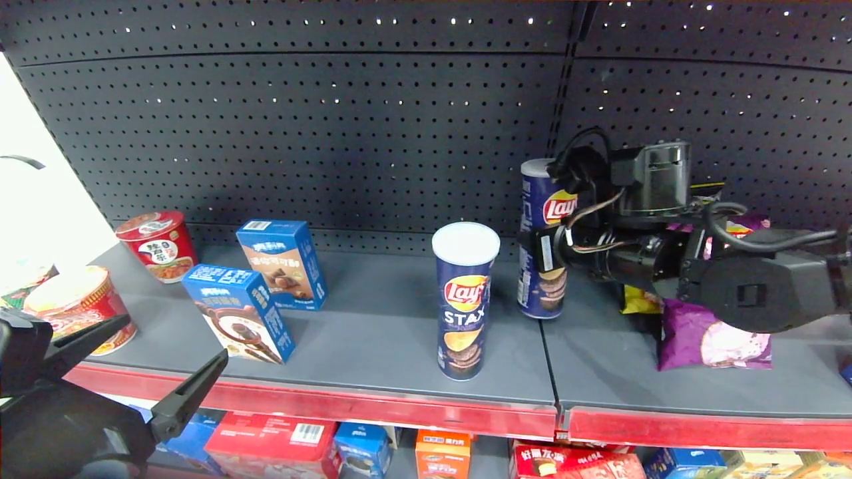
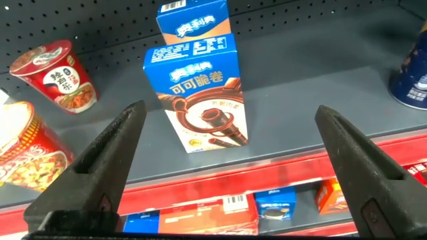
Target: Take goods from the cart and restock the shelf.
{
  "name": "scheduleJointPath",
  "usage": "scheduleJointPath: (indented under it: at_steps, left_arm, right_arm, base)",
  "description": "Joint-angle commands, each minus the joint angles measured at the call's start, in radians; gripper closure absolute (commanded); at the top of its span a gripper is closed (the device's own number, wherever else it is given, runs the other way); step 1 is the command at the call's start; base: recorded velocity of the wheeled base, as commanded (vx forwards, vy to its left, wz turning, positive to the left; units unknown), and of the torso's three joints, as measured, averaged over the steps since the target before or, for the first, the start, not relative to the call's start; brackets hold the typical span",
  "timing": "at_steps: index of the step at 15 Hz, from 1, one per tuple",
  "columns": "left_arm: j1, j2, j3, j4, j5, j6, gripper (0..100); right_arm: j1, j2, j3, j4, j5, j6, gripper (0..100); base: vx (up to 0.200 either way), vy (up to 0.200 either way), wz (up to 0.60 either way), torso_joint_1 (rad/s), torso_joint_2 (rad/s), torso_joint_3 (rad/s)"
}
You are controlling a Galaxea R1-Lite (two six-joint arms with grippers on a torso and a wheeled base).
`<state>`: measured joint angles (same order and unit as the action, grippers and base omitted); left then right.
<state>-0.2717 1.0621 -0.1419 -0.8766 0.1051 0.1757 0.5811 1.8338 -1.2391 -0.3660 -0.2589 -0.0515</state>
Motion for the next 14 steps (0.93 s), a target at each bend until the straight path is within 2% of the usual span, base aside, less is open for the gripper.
scheduleJointPath:
  at_steps: [1, 11, 14]
  left_arm:
    - [0.012, 0.002, -0.002, -0.001, 0.001, 0.002, 0]
    - [0.014, 0.004, -0.001, -0.001, 0.001, 0.004, 0]
    - [0.014, 0.004, 0.001, 0.001, 0.001, 0.005, 0]
  right_arm:
    - [0.003, 0.107, -0.034, -0.062, -0.002, -0.004, 100]
    - [-0.007, 0.268, -0.263, -0.07, -0.002, -0.004, 100]
    - [-0.001, 0.283, -0.283, -0.071, -0.022, -0.004, 100]
  base:
    - [0.0, 0.0, 0.0, 0.0, 0.0, 0.0]
    - [0.0, 0.0, 0.0, 0.0, 0.0, 0.0]
    - [0.0, 0.0, 0.0, 0.0, 0.0, 0.0]
